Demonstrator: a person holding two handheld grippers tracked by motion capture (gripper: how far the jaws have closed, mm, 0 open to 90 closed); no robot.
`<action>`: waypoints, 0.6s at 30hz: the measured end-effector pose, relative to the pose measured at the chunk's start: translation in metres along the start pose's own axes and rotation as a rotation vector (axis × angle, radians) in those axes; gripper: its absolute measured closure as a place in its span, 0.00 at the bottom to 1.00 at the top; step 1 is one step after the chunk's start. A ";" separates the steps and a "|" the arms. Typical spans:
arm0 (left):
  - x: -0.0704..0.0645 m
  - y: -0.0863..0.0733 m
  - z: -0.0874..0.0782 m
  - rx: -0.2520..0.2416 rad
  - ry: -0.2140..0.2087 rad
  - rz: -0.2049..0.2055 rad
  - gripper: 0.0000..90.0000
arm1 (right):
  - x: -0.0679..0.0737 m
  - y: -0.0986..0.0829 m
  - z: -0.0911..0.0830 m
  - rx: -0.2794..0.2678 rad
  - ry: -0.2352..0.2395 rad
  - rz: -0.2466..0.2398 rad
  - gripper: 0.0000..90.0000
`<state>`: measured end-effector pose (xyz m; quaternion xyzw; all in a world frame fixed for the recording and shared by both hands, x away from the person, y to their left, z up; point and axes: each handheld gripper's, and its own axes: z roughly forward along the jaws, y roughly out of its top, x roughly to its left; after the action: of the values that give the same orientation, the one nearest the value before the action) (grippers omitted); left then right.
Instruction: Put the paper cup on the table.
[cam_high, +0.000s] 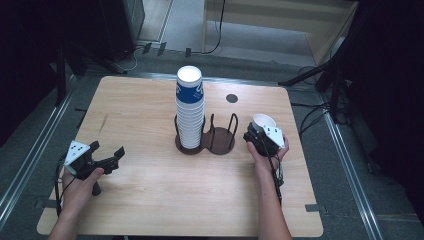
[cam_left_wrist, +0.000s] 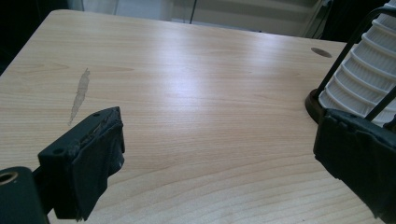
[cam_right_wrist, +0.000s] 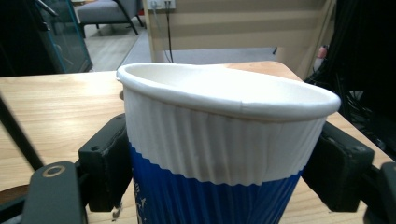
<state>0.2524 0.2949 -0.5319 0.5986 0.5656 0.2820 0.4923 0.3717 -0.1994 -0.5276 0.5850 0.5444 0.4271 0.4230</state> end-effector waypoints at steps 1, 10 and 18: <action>0.001 0.000 0.000 0.004 0.001 -0.007 0.03 | -0.001 -0.001 0.001 0.000 -0.007 -0.006 0.21; 0.002 0.000 0.000 0.012 0.009 -0.018 0.03 | -0.004 -0.008 0.008 0.034 -0.041 -0.030 0.21; 0.003 -0.001 0.000 0.013 0.011 -0.009 0.03 | -0.005 -0.009 0.007 0.077 -0.027 -0.029 0.17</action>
<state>0.2532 0.2977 -0.5333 0.5975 0.5728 0.2795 0.4866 0.3758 -0.2043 -0.5386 0.5986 0.5629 0.3917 0.4139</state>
